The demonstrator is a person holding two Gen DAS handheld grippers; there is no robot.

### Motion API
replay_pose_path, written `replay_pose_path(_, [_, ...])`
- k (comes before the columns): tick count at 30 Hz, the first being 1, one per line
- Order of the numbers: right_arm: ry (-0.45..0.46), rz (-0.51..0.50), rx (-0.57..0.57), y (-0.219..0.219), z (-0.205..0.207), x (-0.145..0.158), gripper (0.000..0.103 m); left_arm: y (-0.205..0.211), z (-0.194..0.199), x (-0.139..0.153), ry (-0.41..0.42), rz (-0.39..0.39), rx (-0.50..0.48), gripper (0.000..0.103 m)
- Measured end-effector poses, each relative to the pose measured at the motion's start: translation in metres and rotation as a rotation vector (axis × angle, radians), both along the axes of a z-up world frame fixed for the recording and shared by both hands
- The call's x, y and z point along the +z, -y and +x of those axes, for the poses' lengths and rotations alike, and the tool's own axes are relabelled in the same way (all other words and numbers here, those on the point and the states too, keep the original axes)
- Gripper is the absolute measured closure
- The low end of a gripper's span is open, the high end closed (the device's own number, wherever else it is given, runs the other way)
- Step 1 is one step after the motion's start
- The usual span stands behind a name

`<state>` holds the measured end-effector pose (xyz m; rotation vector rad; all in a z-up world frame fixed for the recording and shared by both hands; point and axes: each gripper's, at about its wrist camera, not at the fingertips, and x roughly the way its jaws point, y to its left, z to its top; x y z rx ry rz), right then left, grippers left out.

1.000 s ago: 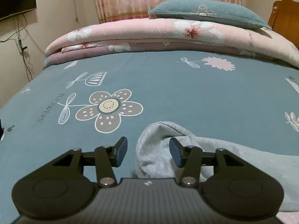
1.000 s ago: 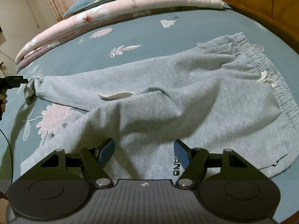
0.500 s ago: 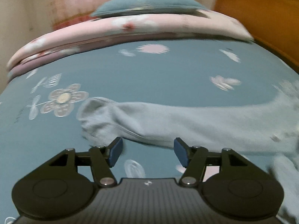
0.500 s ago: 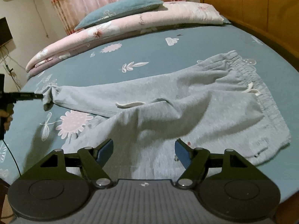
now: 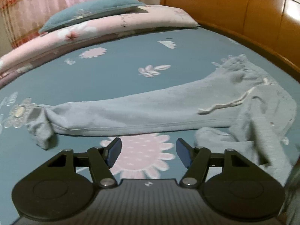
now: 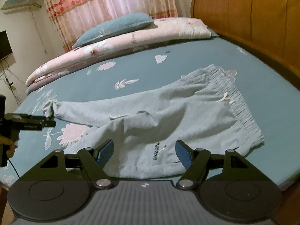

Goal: Fold clothes

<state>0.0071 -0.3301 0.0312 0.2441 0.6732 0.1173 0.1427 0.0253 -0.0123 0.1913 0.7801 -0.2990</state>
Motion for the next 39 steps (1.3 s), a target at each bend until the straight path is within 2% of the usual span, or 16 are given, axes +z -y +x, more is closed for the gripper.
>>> replay_pose_path(7, [-0.004,-0.017,0.022,-0.003,0.021,-0.004,0.027,0.031,0.007,-0.015,-0.068,-0.058,-0.080,0.037])
replay_pose_path(10, [-0.008,-0.019,0.028,-0.006,0.038,-0.009,0.027,0.038,0.018,-0.017,-0.065,-0.071,-0.108,0.037])
replay_pose_path(15, [-0.022,-0.069,0.056,-0.009,0.087,-0.018,0.027,0.043,0.050,-0.024,-0.052,-0.134,-0.106,0.037])
replay_pose_path(18, [-0.014,-0.121,0.080,-0.008,0.122,-0.015,0.027,0.049,0.070,-0.031,-0.056,-0.145,-0.128,0.037])
replay_pose_path(26, [0.055,-0.348,0.257,0.001,0.222,0.027,0.028,0.067,0.109,-0.038,-0.052,-0.148,-0.192,0.038])
replay_pose_path(29, [0.039,-0.412,0.362,-0.001,0.259,0.027,0.040,0.073,0.120,-0.042,-0.064,-0.142,-0.210,0.041])
replay_pose_path(34, [-0.053,-0.499,0.524,-0.014,0.312,0.000,0.077,0.083,0.129,-0.052,-0.103,-0.141,-0.237,0.043])
replay_pose_path(37, [-0.118,-0.511,0.621,-0.025,0.332,-0.023,0.088,0.086,0.135,-0.052,-0.103,-0.142,-0.250,0.043])
replay_pose_path(39, [-0.144,-0.521,0.697,-0.036,0.339,-0.038,0.090,0.086,0.142,-0.048,-0.088,-0.142,-0.252,0.043])
